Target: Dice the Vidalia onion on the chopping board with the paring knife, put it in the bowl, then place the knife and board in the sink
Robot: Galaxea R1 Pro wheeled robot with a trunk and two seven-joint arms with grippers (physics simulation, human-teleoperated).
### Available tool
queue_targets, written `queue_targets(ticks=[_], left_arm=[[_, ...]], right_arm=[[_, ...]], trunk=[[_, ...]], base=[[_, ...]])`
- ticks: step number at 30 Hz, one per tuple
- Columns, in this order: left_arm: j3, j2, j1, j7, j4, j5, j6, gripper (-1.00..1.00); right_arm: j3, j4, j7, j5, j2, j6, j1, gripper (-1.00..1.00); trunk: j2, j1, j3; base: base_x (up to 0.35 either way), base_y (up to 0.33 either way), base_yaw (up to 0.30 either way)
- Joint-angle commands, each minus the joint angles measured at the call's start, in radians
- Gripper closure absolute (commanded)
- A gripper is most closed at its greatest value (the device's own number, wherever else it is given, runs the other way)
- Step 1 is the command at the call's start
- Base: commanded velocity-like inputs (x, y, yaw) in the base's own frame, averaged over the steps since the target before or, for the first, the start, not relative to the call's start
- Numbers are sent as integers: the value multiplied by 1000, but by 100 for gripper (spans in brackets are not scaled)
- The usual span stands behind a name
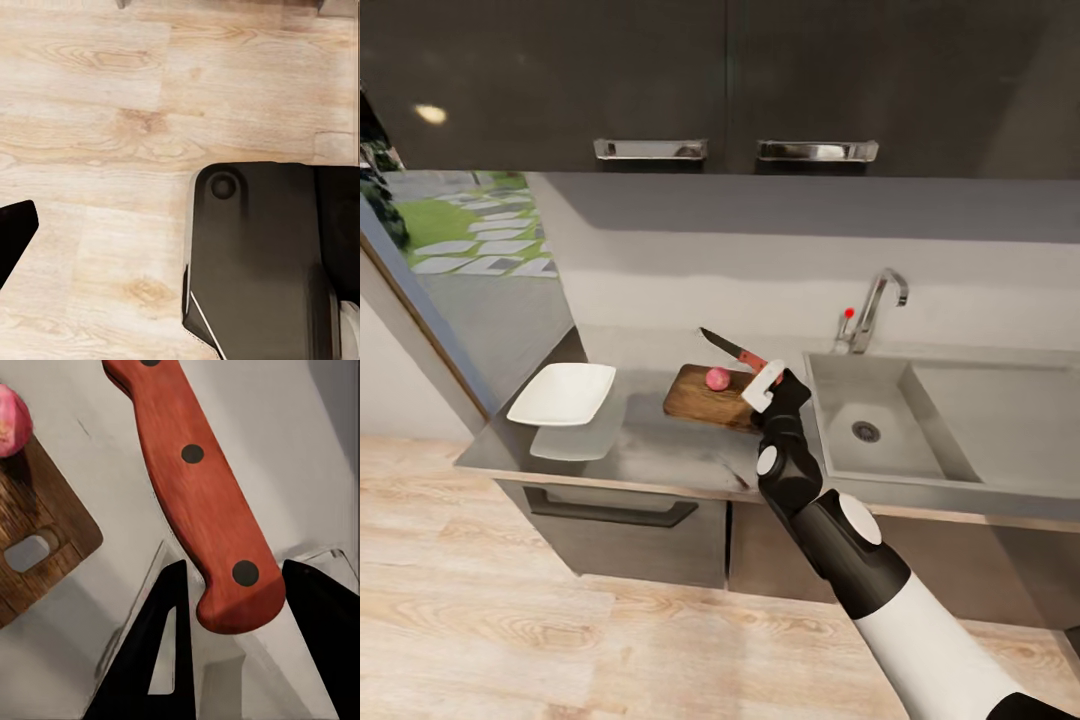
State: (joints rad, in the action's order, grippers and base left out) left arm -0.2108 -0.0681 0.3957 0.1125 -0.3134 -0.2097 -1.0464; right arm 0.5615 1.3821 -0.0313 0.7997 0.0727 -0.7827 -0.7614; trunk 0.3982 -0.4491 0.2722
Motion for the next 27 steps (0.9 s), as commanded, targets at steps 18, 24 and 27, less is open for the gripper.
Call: queue_targets(ticks=[18,24,27], left_arm=[[-9,-8,-24,8,54,-2,-1,-100],[-9,-7,-69,10,120,-2,-1,-100],[-9,-7,-79,11,130,-3,-1,-100]], right_arm=[[9,-8,-85,2,2,-99,-1,100],[11,-7,-117,-3,7,-99,-1,100],[11,-7,-118,-9,14,-99,-1,100]], trunk=[[2,-1,2],[2,-1,2],[2,-1,2]], base=[[34,-28,0],[0,0,0],[0,0,0]])
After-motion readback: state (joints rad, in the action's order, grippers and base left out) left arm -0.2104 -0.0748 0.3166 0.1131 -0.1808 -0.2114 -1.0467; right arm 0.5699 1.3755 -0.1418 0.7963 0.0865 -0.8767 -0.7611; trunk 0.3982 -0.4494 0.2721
